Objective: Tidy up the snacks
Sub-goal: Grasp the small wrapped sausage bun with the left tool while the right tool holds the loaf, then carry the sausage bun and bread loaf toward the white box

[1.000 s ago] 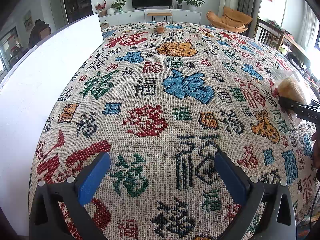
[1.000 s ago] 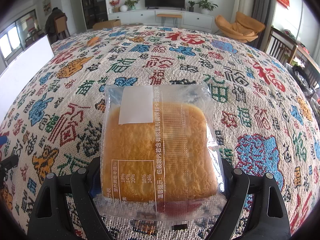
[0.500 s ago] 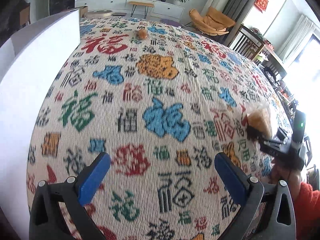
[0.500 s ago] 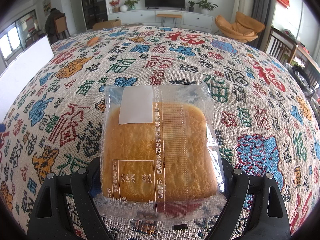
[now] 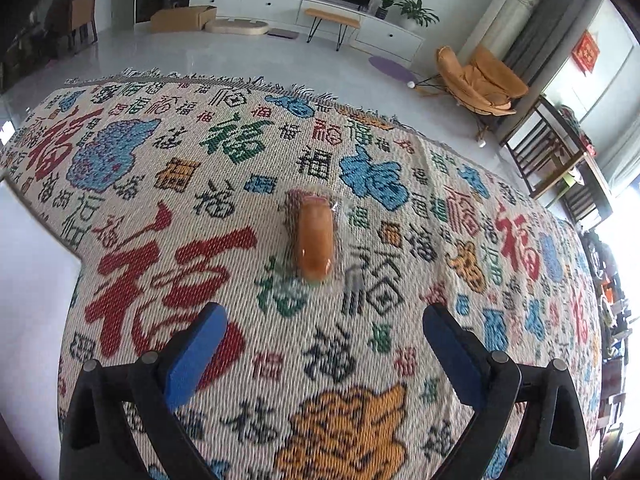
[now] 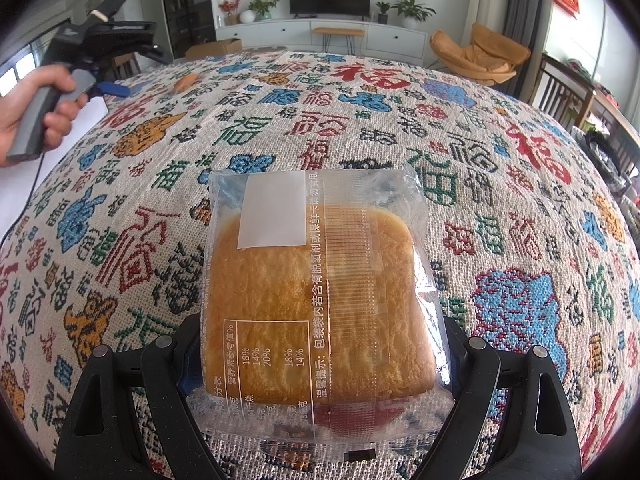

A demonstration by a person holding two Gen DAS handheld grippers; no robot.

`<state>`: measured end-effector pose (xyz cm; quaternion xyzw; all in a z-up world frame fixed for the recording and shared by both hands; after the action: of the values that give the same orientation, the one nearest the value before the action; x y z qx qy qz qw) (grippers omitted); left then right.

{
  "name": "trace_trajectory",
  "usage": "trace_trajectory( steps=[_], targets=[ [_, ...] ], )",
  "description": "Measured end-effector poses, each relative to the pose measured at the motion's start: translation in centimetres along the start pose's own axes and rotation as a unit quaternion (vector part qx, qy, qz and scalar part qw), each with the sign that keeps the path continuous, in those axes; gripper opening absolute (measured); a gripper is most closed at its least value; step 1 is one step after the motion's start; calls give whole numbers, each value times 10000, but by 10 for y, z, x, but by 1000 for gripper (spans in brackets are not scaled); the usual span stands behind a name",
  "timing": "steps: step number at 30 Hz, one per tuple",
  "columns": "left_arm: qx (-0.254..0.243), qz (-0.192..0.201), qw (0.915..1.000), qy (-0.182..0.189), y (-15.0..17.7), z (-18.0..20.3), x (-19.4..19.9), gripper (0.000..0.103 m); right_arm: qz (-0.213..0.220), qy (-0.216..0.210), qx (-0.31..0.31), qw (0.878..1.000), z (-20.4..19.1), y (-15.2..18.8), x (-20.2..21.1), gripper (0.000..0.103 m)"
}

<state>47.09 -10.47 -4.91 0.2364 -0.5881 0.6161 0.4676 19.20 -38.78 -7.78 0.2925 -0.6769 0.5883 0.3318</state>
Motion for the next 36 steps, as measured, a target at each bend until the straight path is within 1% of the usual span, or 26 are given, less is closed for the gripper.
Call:
trace_trajectory(
  steps=[3, 5, 7, 9, 10, 11, 12, 13, 14, 15, 16, 18, 20, 22, 24, 27, 28, 31, 34, 36],
  targets=[
    [-163, -13, 9992, -360, -10, 5, -20, 98, 2, 1, -1, 10000, 0, 0, 0, 90],
    [-373, -167, 9973, -614, -16, 8, -35, 99, 2, 0, -2, 10000, 0, 0, 0, 90],
    [-612, -346, 9946, -764, -18, 9, -48, 99, 3, 4, 1, 10000, 0, 0, 0, 90],
    [-762, -385, 9928, -838, -19, 7, -55, 97, 2, 3, 0, 10000, 0, 0, 0, 90],
    [-885, -231, 9914, -934, -19, 7, -53, 74, 1, 2, -1, 10000, 0, 0, 0, 90],
    [-987, -60, 9908, -919, -18, 7, -48, 41, 2, 2, -1, 10000, 0, 0, 0, 90],
    [-1034, -6, 9896, -999, -17, 6, -43, 31, 1, 1, -1, 10000, 0, 0, 0, 90],
    [-1030, -14, 9917, -771, -15, 3, -40, 26, 2, 3, 0, 10000, 0, 0, 0, 90],
    [-1076, -1, 9920, -666, -11, 3, -34, 25, 2, 3, 0, 10000, 0, 0, 0, 90],
    [-1176, 65, 9907, -678, -4, 2, -25, 25, 3, 4, 1, 10000, 0, 0, 0, 90],
    [-1228, 123, 9905, -614, 4, 2, -13, 24, 1, 1, -1, 10000, 0, 0, 0, 89],
    [-1250, 155, 9911, -424, 30, -1, 14, 24, 2, 1, 0, 10000, 0, 0, 0, 90],
    [-1288, 159, 9911, -303, 66, -5, 46, 24, 2, 0, -1, 10000, 0, 0, 0, 90],
    [-1289, 62, 9915, -136, 108, -7, 77, 24, 3, 2, 1, 10000, 0, 0, 0, 90],
    [-1292, -1, 9916, -4, 153, -2, 110, 24, 2, 1, 1, 10000, 0, 0, 0, 90],
    [-1152, -118, 9930, 229, 214, 8, 151, 25, 3, 4, 2, 10000, 0, 0, 0, 90],
    [-1171, -142, 9927, 229, 232, 13, 160, 25, 3, 3, 1, 10000, 0, 0, 0, 90],
    [-1382, -30, 9904, 44, 272, 40, 178, 25, 9, 19, 10, 10000, -1, 0, 0, 89],
    [-1269, 122, 9918, 107, 293, 57, 182, 25, 12, 23, 7, 10000, -2, 0, 0, 90],
    [-1260, 302, 9916, 28, 301, 63, 183, 25, 14, 26, 10, 10000, -2, 0, 0, 90]
  ],
)
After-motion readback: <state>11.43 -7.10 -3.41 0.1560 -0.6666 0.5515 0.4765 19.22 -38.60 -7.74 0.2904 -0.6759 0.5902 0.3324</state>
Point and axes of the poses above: each gripper's, at about its wrist camera, not at the fingertips, and x roughly against the way its jaws point, z to its right, y to its underside, the point moved 2 cm from there along -x, roughly the way its jaws point, and after that the axes turned 9 degrees about -x, right-handed, at the moved point
